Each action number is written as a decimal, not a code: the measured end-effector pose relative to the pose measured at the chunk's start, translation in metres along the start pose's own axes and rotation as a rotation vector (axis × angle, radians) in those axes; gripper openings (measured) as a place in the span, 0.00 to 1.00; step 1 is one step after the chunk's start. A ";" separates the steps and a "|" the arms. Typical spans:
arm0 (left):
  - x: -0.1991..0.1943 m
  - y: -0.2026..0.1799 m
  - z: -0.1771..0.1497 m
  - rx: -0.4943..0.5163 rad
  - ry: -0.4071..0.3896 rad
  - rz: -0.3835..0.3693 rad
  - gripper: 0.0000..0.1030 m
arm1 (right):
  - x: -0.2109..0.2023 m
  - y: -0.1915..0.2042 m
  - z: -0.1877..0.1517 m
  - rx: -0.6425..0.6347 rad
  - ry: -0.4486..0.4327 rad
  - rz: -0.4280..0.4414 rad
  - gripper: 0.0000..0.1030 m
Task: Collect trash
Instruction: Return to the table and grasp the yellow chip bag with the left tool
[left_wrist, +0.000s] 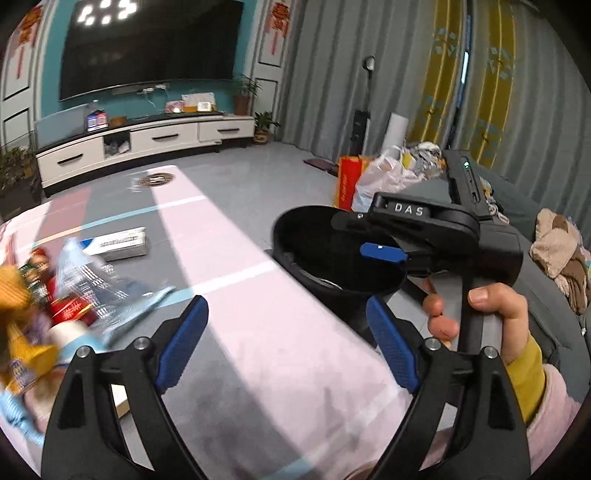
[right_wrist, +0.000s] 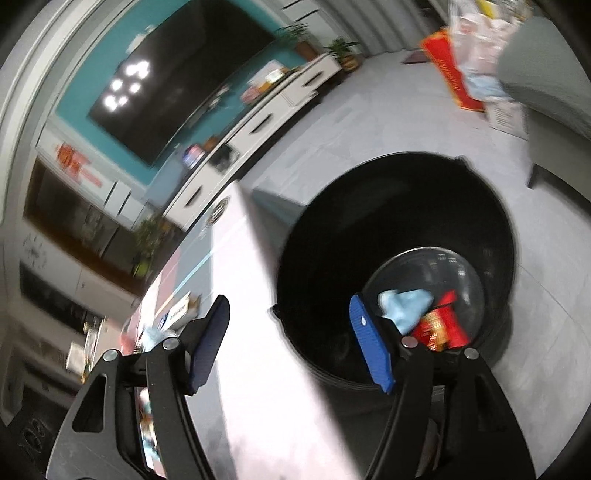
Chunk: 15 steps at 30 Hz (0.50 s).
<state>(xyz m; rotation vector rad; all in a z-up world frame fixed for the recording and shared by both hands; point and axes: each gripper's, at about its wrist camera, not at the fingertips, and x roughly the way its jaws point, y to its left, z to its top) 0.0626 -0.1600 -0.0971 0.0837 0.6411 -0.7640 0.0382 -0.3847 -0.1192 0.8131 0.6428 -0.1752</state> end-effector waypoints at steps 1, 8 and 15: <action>-0.011 0.009 -0.002 -0.016 -0.024 0.015 0.85 | 0.001 0.008 -0.003 -0.029 0.006 0.005 0.65; -0.087 0.070 -0.015 -0.149 -0.228 0.296 0.89 | 0.017 0.069 -0.037 -0.233 0.061 0.039 0.65; -0.131 0.142 -0.030 -0.327 -0.239 0.410 0.92 | 0.037 0.119 -0.070 -0.414 0.103 0.052 0.66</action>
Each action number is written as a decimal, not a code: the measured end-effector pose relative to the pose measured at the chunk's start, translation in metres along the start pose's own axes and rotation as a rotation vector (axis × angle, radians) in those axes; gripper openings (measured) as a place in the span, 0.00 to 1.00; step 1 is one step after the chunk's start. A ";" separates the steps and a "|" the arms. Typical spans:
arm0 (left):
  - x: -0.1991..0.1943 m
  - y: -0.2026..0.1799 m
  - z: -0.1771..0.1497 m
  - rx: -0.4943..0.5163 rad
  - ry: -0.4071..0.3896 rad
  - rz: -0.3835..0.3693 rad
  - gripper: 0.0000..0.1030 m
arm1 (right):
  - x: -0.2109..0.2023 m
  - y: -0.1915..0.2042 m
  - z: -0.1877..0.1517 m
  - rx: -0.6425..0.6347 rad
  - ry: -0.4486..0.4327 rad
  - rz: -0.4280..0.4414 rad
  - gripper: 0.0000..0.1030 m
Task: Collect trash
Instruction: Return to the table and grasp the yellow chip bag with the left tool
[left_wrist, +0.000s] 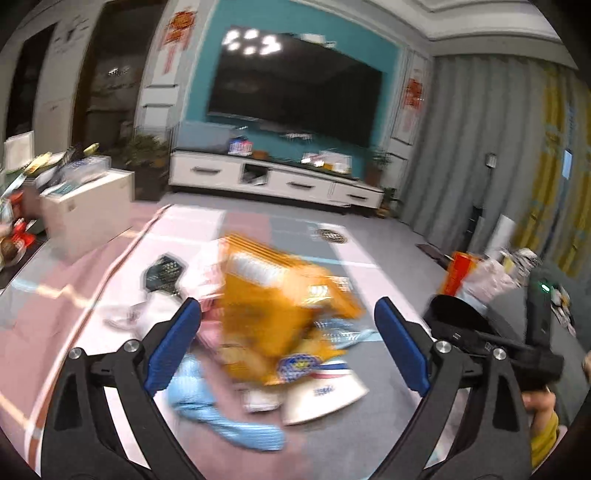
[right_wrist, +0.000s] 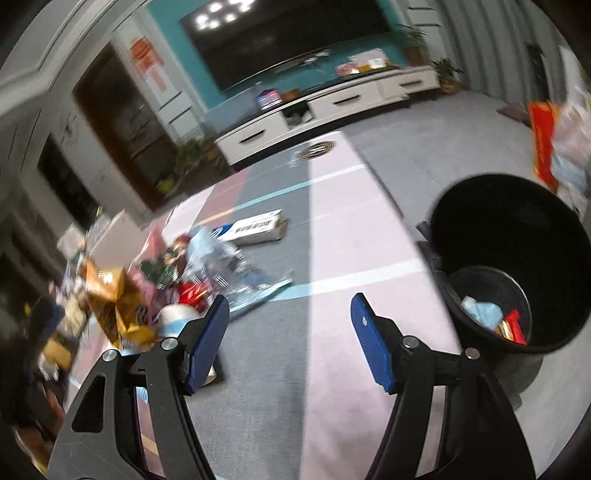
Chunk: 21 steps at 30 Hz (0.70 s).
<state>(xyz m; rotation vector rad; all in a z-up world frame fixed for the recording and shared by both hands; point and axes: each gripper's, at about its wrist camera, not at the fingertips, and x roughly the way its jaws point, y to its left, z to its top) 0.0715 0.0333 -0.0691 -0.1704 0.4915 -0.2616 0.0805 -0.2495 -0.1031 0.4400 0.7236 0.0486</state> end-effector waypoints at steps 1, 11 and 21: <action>0.002 0.011 -0.001 -0.022 0.017 0.016 0.92 | 0.005 0.006 0.000 -0.016 0.015 0.016 0.66; 0.036 0.007 -0.007 0.039 0.105 0.035 0.92 | 0.046 0.054 -0.013 -0.071 0.125 0.115 0.66; 0.071 -0.003 -0.009 0.050 0.146 0.035 0.61 | 0.058 0.056 -0.014 -0.054 0.153 0.109 0.66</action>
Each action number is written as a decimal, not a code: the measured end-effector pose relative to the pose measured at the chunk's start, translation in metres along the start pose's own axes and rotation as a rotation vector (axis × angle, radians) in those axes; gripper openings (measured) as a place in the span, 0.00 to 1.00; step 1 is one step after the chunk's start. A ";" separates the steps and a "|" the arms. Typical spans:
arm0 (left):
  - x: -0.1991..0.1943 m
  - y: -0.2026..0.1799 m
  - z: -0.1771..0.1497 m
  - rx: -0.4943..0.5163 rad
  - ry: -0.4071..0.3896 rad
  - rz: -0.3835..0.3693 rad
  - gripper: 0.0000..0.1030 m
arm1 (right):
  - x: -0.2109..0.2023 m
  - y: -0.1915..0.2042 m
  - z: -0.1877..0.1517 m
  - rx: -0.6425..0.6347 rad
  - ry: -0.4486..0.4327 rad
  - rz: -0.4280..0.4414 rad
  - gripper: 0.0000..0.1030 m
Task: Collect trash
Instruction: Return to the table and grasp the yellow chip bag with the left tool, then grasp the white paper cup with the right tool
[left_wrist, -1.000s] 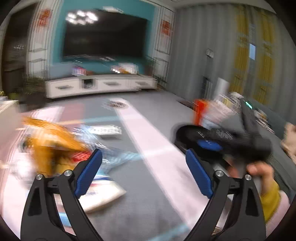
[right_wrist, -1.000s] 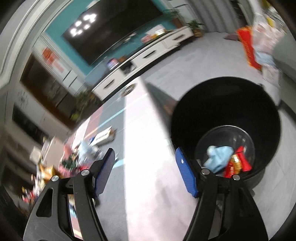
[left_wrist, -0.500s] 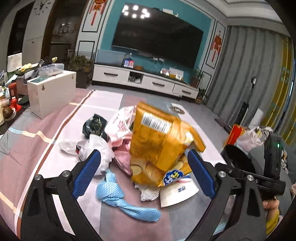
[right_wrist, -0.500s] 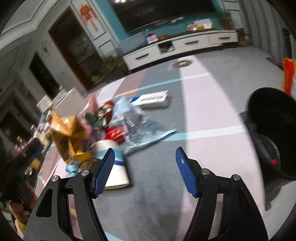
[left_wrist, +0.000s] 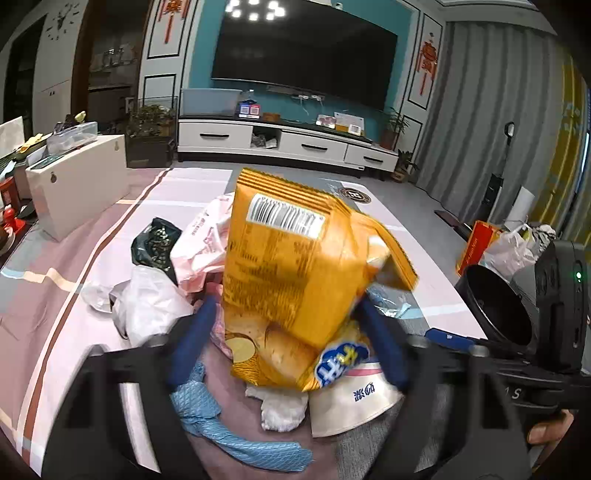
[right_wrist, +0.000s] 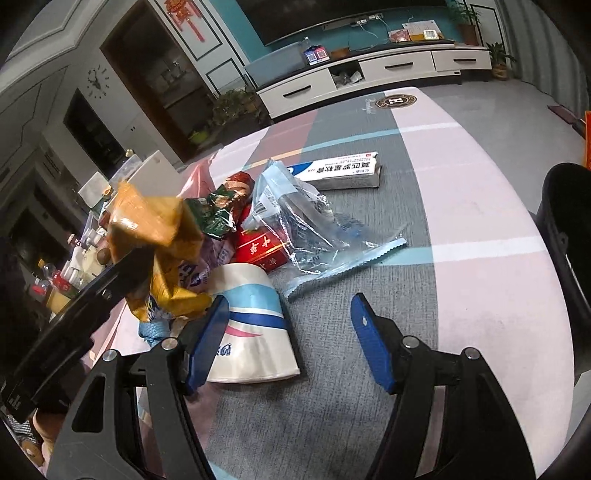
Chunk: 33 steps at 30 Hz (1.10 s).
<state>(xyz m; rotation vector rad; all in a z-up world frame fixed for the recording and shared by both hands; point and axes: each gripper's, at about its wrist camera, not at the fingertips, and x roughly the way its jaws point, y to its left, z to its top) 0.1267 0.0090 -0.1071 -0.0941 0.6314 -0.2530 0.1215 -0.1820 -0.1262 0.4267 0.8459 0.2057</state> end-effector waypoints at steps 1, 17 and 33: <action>0.001 0.000 -0.001 0.003 0.007 -0.007 0.58 | 0.000 -0.001 0.000 0.001 0.001 0.001 0.66; -0.030 0.012 0.006 -0.065 -0.105 -0.071 0.11 | 0.004 0.001 -0.003 0.002 0.045 0.034 0.66; -0.061 0.038 0.008 -0.116 -0.161 -0.052 0.13 | 0.034 0.020 -0.014 -0.029 0.161 0.131 0.51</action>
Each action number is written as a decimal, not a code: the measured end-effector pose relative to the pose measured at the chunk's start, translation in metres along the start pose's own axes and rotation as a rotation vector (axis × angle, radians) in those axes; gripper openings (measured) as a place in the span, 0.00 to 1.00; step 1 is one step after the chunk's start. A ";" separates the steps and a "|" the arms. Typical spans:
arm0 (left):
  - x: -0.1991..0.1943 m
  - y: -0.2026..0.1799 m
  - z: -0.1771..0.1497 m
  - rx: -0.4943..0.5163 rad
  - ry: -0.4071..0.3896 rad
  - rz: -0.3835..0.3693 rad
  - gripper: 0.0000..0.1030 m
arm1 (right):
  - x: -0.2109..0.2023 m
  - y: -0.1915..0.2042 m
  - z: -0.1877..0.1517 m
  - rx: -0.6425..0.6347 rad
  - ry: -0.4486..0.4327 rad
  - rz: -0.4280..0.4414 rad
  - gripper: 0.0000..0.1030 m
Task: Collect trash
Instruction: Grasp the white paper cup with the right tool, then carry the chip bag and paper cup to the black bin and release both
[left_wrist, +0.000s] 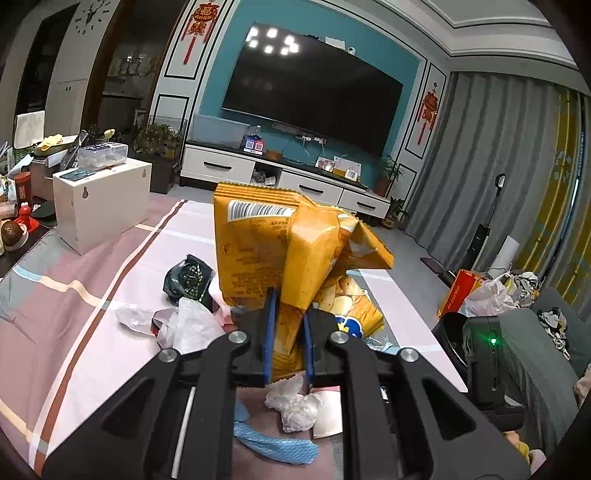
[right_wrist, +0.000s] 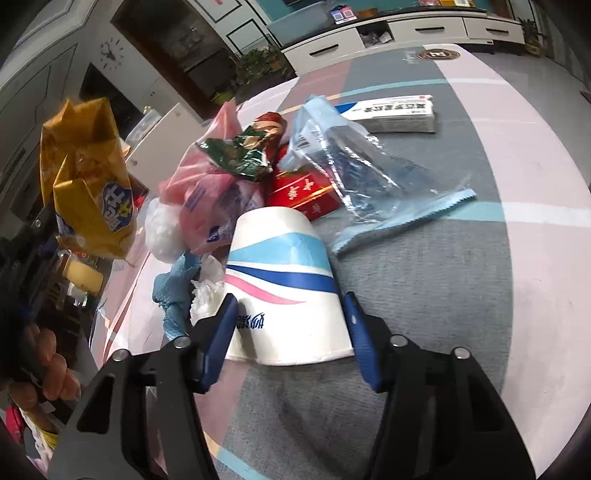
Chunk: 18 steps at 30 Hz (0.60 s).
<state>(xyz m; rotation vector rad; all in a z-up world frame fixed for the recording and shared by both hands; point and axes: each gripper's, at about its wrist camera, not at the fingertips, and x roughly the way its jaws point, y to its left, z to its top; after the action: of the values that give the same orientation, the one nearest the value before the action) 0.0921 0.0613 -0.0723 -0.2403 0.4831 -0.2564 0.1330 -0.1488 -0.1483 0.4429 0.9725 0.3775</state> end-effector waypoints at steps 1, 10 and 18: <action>0.000 0.000 0.000 -0.001 0.003 -0.001 0.13 | -0.001 0.001 0.000 -0.003 -0.009 0.003 0.45; 0.002 -0.005 -0.001 0.007 0.018 -0.009 0.14 | -0.035 0.008 -0.004 -0.020 -0.094 0.052 0.24; 0.001 -0.010 -0.002 0.040 0.017 0.013 0.14 | -0.085 0.000 -0.006 -0.018 -0.238 0.019 0.20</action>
<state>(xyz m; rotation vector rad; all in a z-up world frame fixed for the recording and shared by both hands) 0.0900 0.0513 -0.0715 -0.1964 0.4954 -0.2554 0.0843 -0.1903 -0.0915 0.4696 0.7334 0.3411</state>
